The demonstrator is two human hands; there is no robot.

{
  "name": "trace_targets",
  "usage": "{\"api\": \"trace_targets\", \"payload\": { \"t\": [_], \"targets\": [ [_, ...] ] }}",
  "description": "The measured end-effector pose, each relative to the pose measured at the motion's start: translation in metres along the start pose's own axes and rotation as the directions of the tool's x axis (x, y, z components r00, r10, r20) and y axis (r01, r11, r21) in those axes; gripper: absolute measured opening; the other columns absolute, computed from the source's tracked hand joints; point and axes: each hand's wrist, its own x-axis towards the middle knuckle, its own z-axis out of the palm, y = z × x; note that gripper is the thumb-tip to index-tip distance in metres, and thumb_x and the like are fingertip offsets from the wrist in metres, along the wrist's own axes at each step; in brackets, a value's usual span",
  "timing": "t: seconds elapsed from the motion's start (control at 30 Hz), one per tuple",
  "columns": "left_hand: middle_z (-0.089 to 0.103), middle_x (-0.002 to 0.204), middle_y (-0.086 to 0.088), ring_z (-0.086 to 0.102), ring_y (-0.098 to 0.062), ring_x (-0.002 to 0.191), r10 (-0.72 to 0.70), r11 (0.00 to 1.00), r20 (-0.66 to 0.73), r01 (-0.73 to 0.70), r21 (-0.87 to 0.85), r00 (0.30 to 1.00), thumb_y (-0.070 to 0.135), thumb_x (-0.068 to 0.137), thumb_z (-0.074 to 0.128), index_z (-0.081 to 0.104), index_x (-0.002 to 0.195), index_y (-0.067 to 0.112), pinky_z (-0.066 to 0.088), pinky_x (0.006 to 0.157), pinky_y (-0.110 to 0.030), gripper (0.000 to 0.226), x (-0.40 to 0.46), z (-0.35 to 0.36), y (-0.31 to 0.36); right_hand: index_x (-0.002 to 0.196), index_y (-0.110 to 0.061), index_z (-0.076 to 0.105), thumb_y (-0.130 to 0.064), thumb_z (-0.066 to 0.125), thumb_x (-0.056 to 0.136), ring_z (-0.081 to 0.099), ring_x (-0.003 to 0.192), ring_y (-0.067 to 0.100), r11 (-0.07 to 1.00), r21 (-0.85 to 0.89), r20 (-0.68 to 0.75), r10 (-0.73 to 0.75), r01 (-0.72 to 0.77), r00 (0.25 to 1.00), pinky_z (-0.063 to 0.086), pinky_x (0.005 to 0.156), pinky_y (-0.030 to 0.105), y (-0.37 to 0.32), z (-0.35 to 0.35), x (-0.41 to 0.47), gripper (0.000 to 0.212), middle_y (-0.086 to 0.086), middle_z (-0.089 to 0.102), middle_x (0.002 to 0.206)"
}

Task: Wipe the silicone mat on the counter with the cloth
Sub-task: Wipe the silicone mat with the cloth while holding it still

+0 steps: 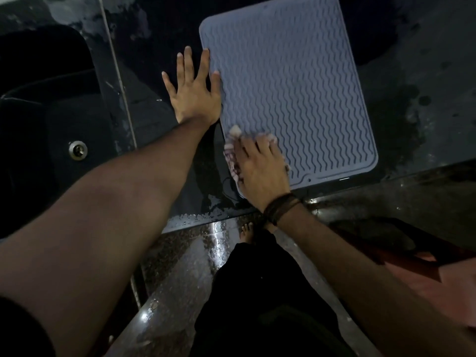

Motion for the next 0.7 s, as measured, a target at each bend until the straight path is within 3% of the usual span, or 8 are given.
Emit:
{"api": "trace_targets", "payload": {
  "t": [0.2, 0.33, 0.47, 0.63, 0.7],
  "targets": [
    [0.004, 0.170, -0.001, -0.001, -0.020, 0.157, 0.008, 1.000, 0.001, -0.008, -0.002, 1.000, 0.056, 0.103, 0.010, 0.011, 0.161, 0.037, -0.005, 0.123, -0.058, 0.060, -0.001, 0.001, -0.002, 0.132, -0.018, 0.053, -0.024, 0.064, 0.074, 0.042, 0.117, 0.028, 0.998, 0.056, 0.113, -0.034, 0.028, 0.993, 0.034, 0.095, 0.040, 0.001, 0.004, -0.073, 0.060, 0.003, 0.051, 0.130],
    [0.005, 0.170, -0.002, 0.000, -0.021, 0.157, 0.024, 1.000, 0.003, -0.024, -0.008, 1.000, 0.058, 0.102, 0.010, 0.012, 0.161, 0.036, -0.004, 0.123, -0.059, 0.062, 0.000, 0.001, -0.003, 0.127, -0.017, 0.058, -0.019, 0.066, 0.066, 0.048, 0.114, 0.029, 0.997, 0.072, 0.059, 0.015, -0.019, 0.998, 0.040, 0.091, 0.040, 0.003, -0.006, -0.071, 0.062, 0.004, 0.055, 0.124],
    [0.003, 0.170, -0.003, -0.001, -0.021, 0.157, 0.048, 0.997, 0.008, -0.048, -0.061, 0.999, 0.069, 0.098, 0.018, 0.012, 0.161, 0.037, -0.007, 0.122, -0.059, 0.071, -0.002, -0.001, -0.006, 0.134, -0.016, 0.051, -0.024, 0.067, 0.071, 0.044, 0.125, 0.031, 0.986, 0.135, -0.021, 0.096, -0.093, 0.995, 0.040, 0.097, 0.045, 0.002, -0.013, -0.036, 0.066, 0.009, 0.053, 0.128],
    [-0.001, 0.170, -0.003, -0.004, -0.022, 0.157, 0.067, 0.998, 0.031, -0.067, -0.020, 0.997, 0.069, 0.096, 0.024, 0.010, 0.161, 0.039, -0.008, 0.121, -0.061, 0.073, -0.002, -0.002, -0.006, 0.142, -0.016, 0.042, -0.034, 0.069, 0.076, 0.031, 0.138, 0.030, 0.999, 0.049, 0.083, 0.008, -0.012, 0.996, 0.023, 0.113, 0.047, -0.007, -0.002, -0.007, 0.074, 0.008, 0.043, 0.146],
    [0.000, 0.171, -0.002, -0.004, -0.021, 0.157, 0.050, 0.999, 0.034, -0.050, -0.018, 0.998, 0.069, 0.096, 0.022, 0.011, 0.161, 0.040, -0.009, 0.121, -0.060, 0.072, -0.001, -0.001, -0.005, 0.142, -0.016, 0.043, -0.029, 0.058, 0.081, 0.032, 0.139, 0.029, 0.999, 0.037, 0.074, -0.013, 0.010, 0.997, 0.026, 0.112, 0.047, -0.004, 0.003, -0.023, 0.064, 0.008, 0.044, 0.146]
  ]
}}
